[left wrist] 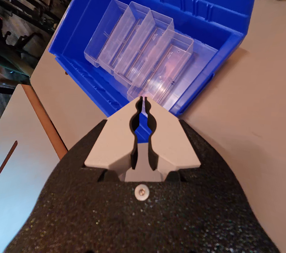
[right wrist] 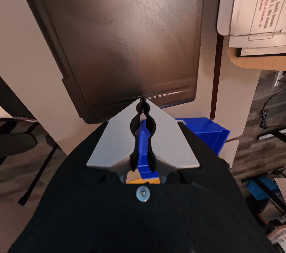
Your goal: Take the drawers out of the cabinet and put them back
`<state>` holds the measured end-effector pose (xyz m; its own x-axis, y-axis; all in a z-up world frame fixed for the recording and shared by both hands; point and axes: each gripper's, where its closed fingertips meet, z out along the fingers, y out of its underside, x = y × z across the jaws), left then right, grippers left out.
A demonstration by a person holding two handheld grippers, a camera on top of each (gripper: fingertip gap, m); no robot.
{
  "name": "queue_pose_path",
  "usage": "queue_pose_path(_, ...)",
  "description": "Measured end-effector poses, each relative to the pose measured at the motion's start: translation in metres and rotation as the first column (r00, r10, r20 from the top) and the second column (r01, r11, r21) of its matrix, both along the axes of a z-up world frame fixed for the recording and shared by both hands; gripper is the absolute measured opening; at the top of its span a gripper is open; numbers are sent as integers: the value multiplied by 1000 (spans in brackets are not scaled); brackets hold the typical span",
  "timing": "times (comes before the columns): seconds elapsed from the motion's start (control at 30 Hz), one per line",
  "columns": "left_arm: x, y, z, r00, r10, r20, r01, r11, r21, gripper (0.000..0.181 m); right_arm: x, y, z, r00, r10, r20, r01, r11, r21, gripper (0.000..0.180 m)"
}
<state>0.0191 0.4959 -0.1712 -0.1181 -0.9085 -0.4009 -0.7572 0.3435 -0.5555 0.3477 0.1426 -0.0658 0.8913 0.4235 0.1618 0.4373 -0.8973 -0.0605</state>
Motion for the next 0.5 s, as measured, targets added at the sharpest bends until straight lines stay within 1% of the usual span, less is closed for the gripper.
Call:
queue_pose_path(0.03,1,-1,-2,1000,-9,-13,9,1000,-7,0,0,-2,-3,1000,5,5,-4,1000,-30,0)
queue_pose_path(0.07,3,-3,-3,1000,-21,-23,20,1000,-18,1,-2,3,-2,1000,6,-1,-6,1000,-14,0)
queue_pose_path(0.13,6,-6,-5,998,-43,-45,41,999,-33,3,-4,4,-3,1000,-4,-19,3,1000,-30,0)
queue_pose_path(0.27,8,-3,-12,983,-106,-147,105,994,-19,7,-5,3,-3,1000,4,-1,-4,997,-82,0)
queue_pose_path(0.33,8,-1,-15,967,-144,-209,142,990,-27,10,-5,3,-3,1000,23,19,-21,993,-119,0)
queue_pose_path(0.47,12,13,-21,921,-195,-337,216,976,26,15,-4,2,-3,998,36,54,-25,979,-200,0)
queue_pose_path(0.5,12,14,-24,907,-209,-366,232,972,20,15,-4,2,-3,998,33,59,-20,976,-215,0)
